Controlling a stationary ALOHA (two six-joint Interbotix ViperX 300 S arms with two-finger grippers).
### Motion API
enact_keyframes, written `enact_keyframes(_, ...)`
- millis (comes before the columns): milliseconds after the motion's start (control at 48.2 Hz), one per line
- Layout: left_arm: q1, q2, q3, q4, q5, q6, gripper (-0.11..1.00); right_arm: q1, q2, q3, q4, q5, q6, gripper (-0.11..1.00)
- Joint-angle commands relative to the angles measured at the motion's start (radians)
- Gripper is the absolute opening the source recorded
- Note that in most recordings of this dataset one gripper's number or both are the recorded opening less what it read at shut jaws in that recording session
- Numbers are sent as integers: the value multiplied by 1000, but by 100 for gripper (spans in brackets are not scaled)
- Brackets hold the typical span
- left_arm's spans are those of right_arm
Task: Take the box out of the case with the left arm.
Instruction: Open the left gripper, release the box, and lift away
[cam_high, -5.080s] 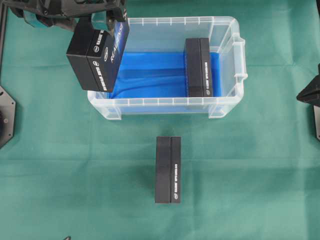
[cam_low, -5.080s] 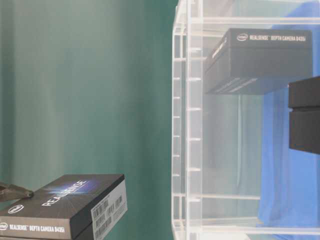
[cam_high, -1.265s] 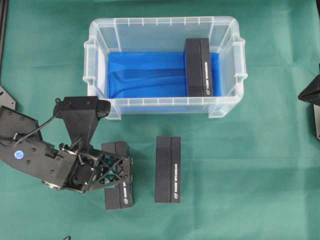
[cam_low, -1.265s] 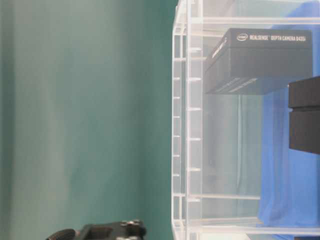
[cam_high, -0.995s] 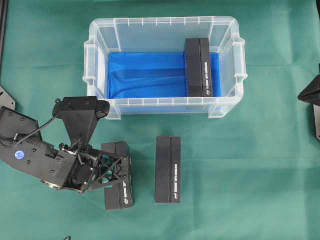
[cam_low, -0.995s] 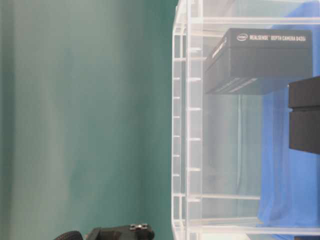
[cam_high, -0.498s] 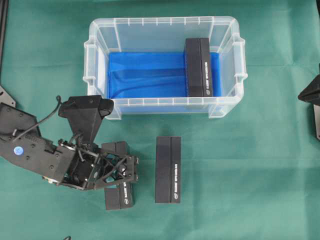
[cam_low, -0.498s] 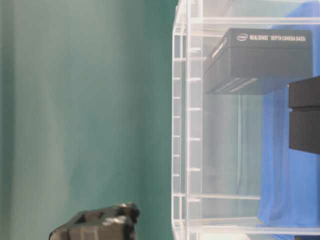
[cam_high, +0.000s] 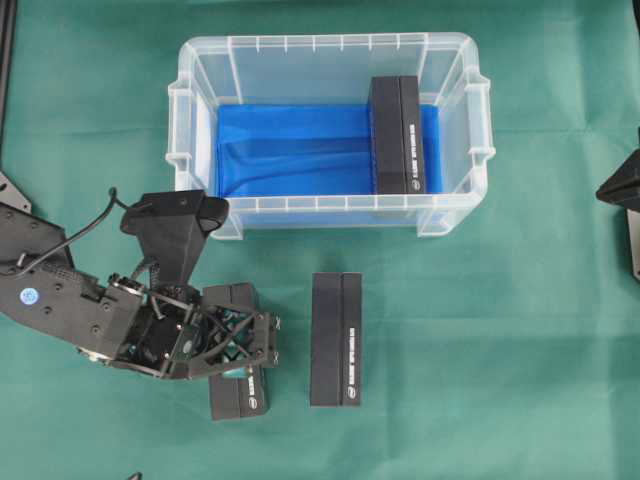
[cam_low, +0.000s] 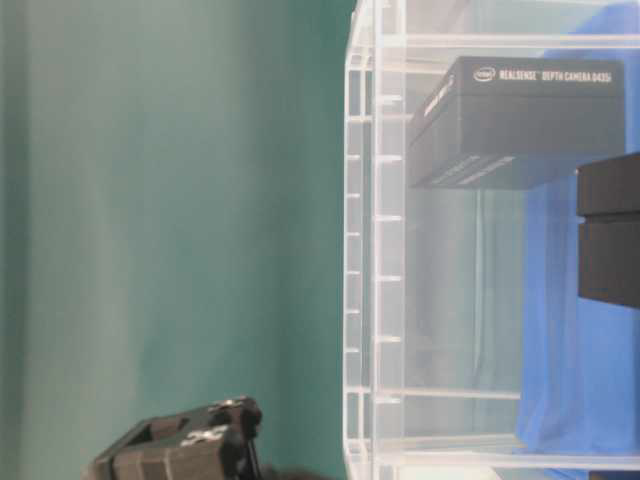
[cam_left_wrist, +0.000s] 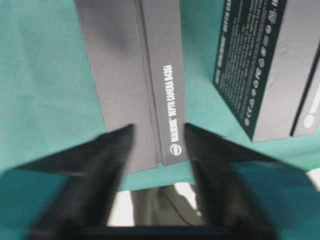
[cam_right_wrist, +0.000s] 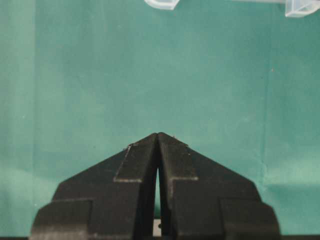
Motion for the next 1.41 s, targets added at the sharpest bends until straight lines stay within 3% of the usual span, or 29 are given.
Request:
enact_keyframes(0, 3, -25, -20, -3, -5, 29, 71, -2, 6, -31, -2, -3, 2, 2)
enact_keyframes(83, 5, -21, -25, -3, -5, 46, 91, -2, 6, -31, -2, -3, 2, 2)
enact_keyframes(166, 8, -20, -25, -3, -5, 48, 99, 0, 6, -32, -2, -3, 3, 2)
enact_keyframes(871, 40, -72, -28, -3, 11, 51, 98, -2, 6, -34, 0, -3, 3, 2)
enact_keyframes(1120, 67, -186, -49, -3, 86, 52, 98, -2, 6, -38, 0, -3, 3, 2)
enact_keyframes(1389, 80, -244, -152, 2, 216, 74, 98, -2, 6, -43, 0, -3, 2, 2)
